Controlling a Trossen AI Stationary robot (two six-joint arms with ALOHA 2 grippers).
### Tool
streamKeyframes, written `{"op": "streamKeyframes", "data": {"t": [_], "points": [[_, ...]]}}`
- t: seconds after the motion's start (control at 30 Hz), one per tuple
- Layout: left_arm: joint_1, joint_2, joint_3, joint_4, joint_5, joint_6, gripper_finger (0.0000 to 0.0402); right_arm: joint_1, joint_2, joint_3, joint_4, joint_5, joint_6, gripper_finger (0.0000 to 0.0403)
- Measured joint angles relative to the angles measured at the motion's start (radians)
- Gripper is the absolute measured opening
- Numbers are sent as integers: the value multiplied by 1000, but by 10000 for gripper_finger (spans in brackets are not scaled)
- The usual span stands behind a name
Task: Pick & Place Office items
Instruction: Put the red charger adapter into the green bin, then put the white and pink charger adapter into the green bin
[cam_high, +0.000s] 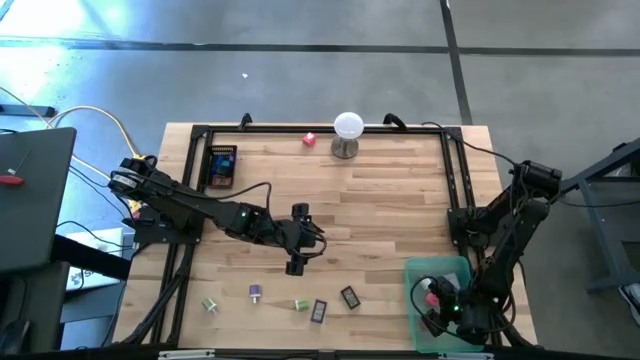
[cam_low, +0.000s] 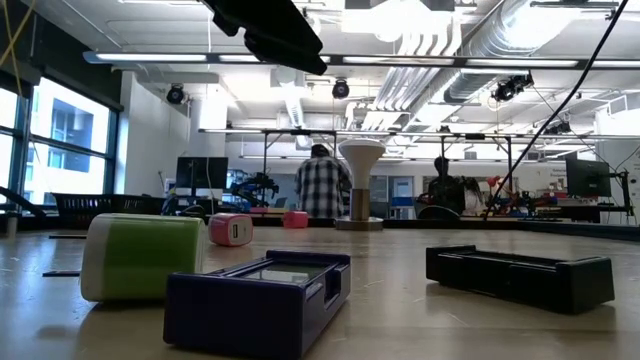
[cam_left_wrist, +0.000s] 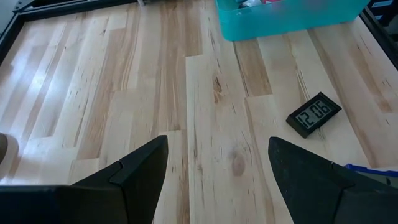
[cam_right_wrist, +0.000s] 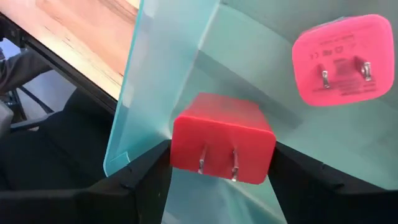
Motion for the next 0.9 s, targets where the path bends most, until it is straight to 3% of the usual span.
{"op": "streamKeyframes", "data": {"t": [0.33,0.6,0.9], "points": [[0,0,0,0,0,-2,270,-1,0,0,8,-4,-14,275],[0,0,0,0,0,-2,270,-8,-29,0,-71,-97,26,283],[-1,0,0,-14,0,-2,270,-7,-188,1,-207,143,-91,283]]}}
